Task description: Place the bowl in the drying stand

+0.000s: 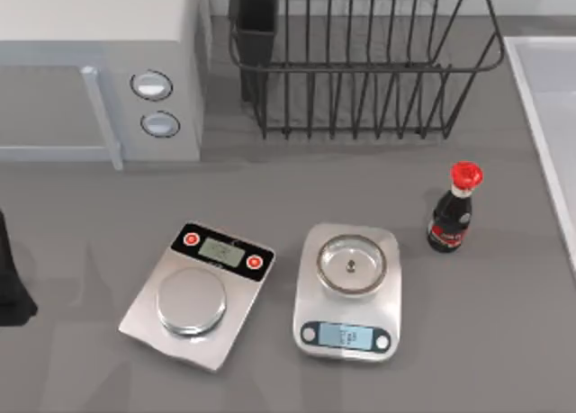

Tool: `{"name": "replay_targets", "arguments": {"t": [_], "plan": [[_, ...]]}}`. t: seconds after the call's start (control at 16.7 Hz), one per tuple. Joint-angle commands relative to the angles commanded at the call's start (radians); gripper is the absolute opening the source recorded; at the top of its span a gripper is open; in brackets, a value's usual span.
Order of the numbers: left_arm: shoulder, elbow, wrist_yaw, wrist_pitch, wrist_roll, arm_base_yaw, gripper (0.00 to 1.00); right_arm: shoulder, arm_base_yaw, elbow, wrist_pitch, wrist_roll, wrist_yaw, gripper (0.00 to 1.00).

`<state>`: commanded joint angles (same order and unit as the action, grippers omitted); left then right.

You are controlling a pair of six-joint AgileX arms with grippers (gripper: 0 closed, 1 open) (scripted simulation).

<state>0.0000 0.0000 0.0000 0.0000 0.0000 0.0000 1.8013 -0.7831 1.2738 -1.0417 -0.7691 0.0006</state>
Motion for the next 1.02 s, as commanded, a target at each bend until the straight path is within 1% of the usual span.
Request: {"name": "replay_targets", "arguments": {"t": [0.18, 0.3, 0.6, 1.02], "plan": [[0.0, 0.0, 0.0, 0.0, 0.0, 0.0, 1.0, 0.045, 0.0, -0.093, 0.144, 0.0, 0.0, 1.0], [0.0, 0.0, 0.0, 0.0, 0.0, 0.0, 1.0, 0.066, -0.001, -0.137, 0.205, 0.0, 0.0, 1.0], [0.0, 0.0, 0.0, 0.0, 0.0, 0.0, 1.0, 0.073, -0.001, -0.151, 0.223, 0.0, 0.0, 1.0], [0.0, 0.0, 0.0, 0.0, 0.0, 0.0, 1.0, 0.073, -0.001, -0.151, 0.223, 0.0, 0.0, 0.47]]}}
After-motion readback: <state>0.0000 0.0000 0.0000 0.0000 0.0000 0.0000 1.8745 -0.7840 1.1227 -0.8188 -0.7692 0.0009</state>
